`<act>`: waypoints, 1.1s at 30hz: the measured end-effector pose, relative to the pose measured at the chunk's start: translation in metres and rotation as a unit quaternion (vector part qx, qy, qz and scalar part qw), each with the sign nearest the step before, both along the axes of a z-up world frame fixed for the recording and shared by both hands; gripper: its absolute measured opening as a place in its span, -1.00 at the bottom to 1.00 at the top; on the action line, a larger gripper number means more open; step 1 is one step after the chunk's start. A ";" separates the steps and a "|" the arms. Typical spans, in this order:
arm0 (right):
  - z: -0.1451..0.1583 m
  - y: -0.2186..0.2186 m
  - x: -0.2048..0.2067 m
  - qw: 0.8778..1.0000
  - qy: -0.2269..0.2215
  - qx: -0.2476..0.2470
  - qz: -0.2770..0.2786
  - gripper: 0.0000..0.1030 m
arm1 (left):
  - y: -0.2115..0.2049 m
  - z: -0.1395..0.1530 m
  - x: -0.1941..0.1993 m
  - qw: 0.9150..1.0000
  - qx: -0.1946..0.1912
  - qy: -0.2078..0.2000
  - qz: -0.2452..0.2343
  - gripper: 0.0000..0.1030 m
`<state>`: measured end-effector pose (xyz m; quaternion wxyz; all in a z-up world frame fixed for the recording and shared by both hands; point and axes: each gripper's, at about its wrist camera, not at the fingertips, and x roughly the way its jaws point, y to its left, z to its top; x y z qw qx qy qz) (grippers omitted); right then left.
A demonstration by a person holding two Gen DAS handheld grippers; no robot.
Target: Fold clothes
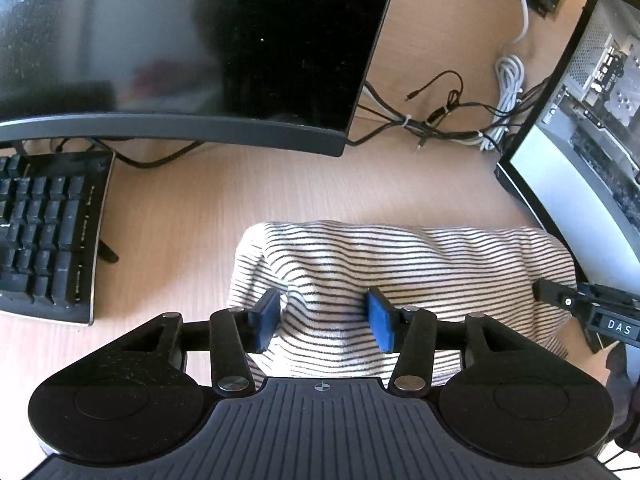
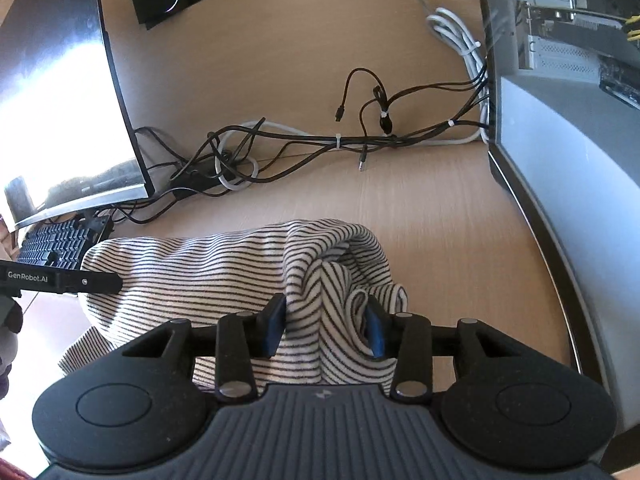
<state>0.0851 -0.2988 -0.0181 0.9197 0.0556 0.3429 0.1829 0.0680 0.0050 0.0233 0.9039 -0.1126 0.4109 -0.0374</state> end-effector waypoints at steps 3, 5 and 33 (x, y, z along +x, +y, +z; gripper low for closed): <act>0.002 0.001 0.000 1.000 -0.004 -0.010 0.004 -0.10 | -0.006 -0.001 0.003 1.000 0.004 -0.001 0.000 0.03; 0.004 0.001 -0.001 1.000 -0.010 -0.020 0.006 -0.04 | -0.004 0.000 0.001 1.000 0.006 0.000 -0.001 0.08; -0.015 0.070 -0.031 0.947 0.114 -0.004 0.301 -0.24 | 0.000 -0.003 0.005 1.000 -0.001 0.022 0.007 0.53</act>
